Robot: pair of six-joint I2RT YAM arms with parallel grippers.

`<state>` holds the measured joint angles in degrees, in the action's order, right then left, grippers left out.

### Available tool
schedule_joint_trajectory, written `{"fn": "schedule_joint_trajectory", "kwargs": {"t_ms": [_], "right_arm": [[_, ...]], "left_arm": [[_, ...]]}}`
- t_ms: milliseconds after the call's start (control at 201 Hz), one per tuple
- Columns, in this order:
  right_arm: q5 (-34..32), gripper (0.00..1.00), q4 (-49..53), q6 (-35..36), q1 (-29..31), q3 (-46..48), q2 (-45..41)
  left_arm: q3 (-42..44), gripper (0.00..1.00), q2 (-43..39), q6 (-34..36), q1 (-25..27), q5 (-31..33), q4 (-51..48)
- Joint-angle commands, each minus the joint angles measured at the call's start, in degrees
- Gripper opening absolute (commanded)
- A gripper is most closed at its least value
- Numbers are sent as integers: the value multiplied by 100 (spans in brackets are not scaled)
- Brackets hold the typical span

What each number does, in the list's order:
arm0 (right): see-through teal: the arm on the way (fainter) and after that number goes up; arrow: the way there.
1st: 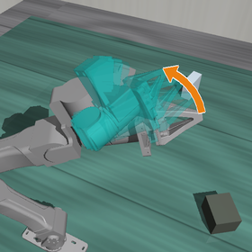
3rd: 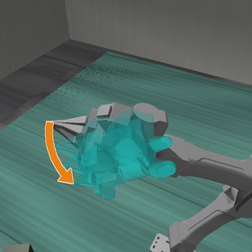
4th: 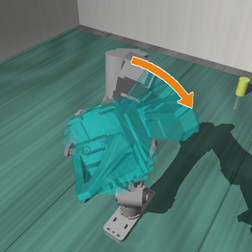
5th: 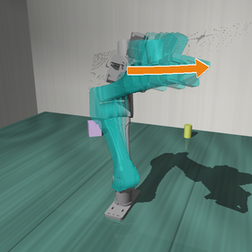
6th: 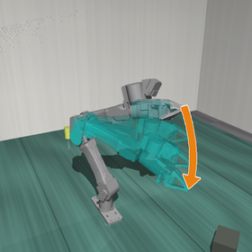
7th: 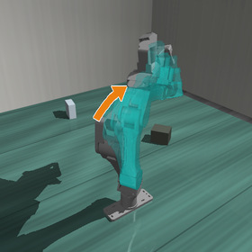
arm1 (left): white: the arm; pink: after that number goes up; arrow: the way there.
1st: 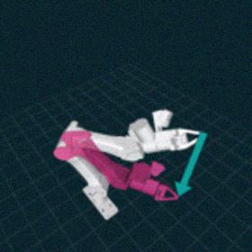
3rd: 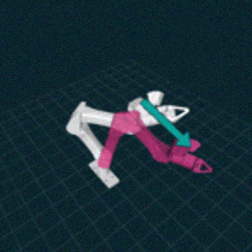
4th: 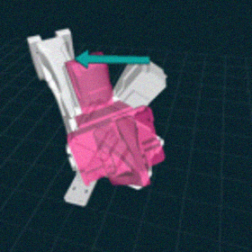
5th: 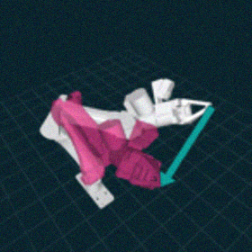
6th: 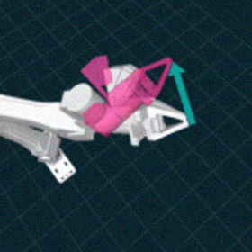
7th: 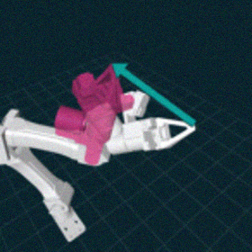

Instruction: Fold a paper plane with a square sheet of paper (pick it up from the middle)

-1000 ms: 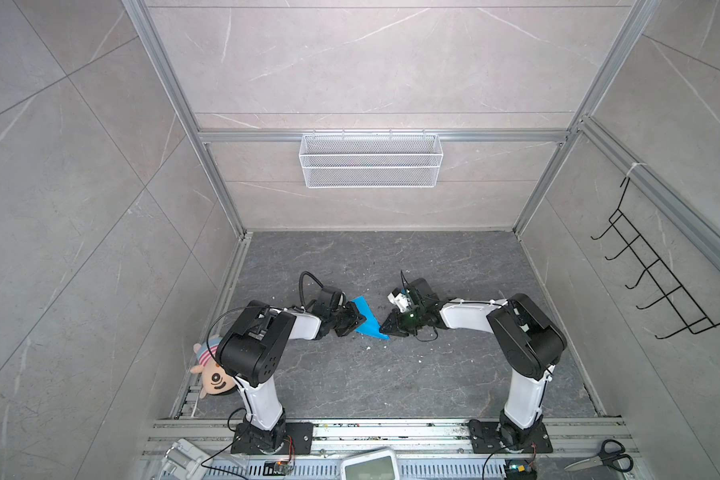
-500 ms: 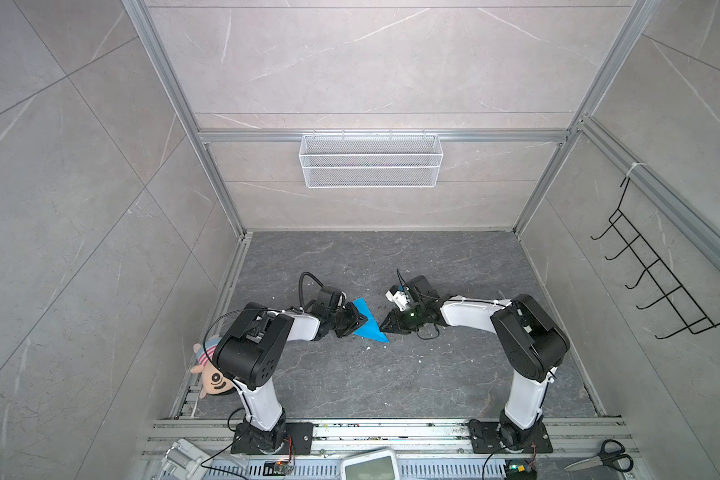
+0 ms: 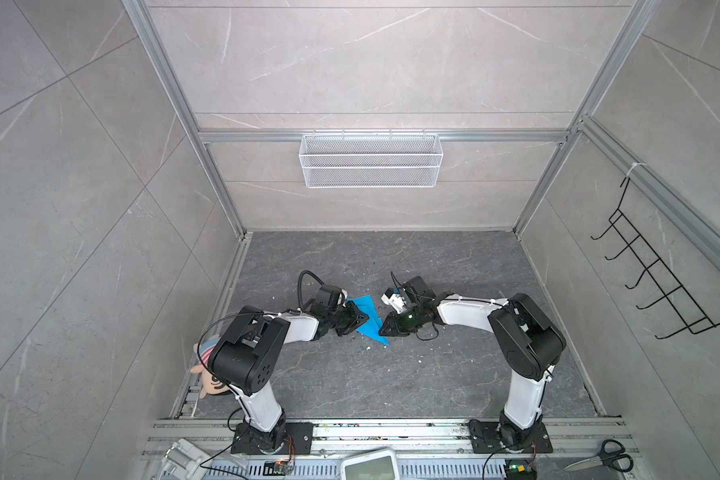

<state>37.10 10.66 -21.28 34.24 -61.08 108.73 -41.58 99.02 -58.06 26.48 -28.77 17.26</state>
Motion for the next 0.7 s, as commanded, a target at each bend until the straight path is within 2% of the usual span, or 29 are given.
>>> {"fn": "schedule_joint_trajectory", "kwargs": {"t_ms": [0,363,622,697], "right_arm": [[-265,22,403,362,90,-172,124],[-962,17,654,594,254,-249,209],[-1001,6,379,663,263,-131,177],[-786,2,170,839,259,-77,135]], "left_arm": [[-49,19,-116,135,-7,-84,-118],[-113,19,2,171,-11,-19,-295],[-154,18,97,202,-9,77,-485],[-220,18,123,234,-10,84,-564]]}}
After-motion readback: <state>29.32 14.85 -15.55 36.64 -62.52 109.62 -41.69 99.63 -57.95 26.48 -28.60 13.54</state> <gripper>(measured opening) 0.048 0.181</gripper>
